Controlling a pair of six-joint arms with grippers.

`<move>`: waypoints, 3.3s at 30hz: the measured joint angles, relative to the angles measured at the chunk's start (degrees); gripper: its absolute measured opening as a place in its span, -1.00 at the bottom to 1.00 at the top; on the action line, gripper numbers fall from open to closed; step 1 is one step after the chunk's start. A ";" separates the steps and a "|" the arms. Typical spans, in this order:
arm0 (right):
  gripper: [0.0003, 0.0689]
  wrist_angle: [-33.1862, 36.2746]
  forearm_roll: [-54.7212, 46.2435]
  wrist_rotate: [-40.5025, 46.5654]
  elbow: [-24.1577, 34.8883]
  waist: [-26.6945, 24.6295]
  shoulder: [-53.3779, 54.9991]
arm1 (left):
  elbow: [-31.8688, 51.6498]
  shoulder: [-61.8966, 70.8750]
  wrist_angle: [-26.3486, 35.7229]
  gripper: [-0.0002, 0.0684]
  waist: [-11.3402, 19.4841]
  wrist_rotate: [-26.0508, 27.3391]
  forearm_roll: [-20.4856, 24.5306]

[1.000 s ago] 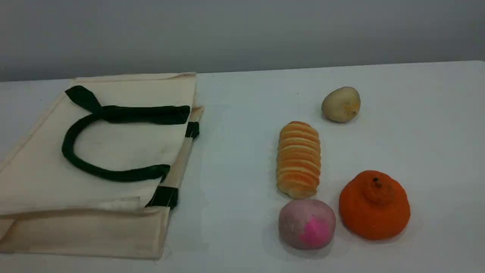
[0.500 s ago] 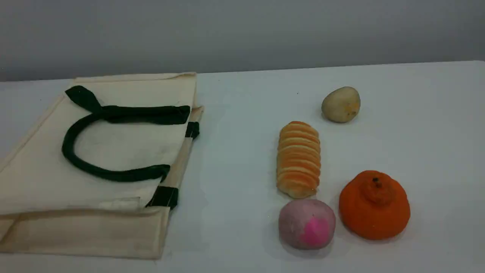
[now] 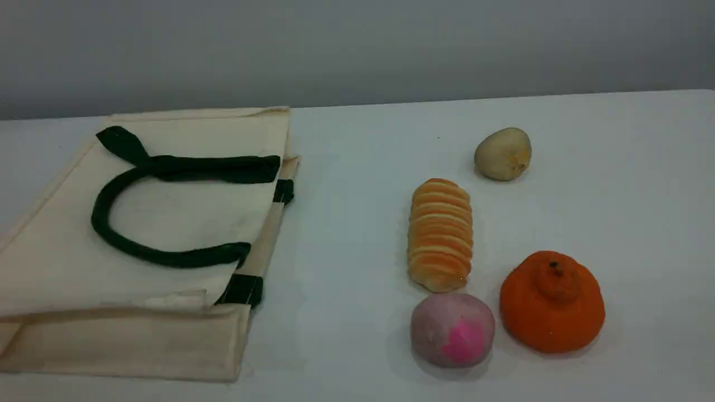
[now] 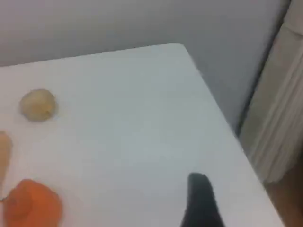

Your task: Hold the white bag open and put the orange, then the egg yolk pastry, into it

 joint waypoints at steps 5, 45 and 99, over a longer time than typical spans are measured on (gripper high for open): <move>0.25 0.00 1.96 -0.84 0.00 3.02 0.00 | 0.00 0.00 -0.22 0.38 0.00 0.00 -1.65; 0.25 -39.56 50.00 -27.53 -4.66 4.05 71.94 | -15.08 75.92 -36.02 0.38 0.06 -1.80 -9.00; 0.25 -42.53 74.71 -54.83 -10.52 4.10 84.73 | -39.67 124.62 -40.16 0.21 -2.75 -13.50 0.78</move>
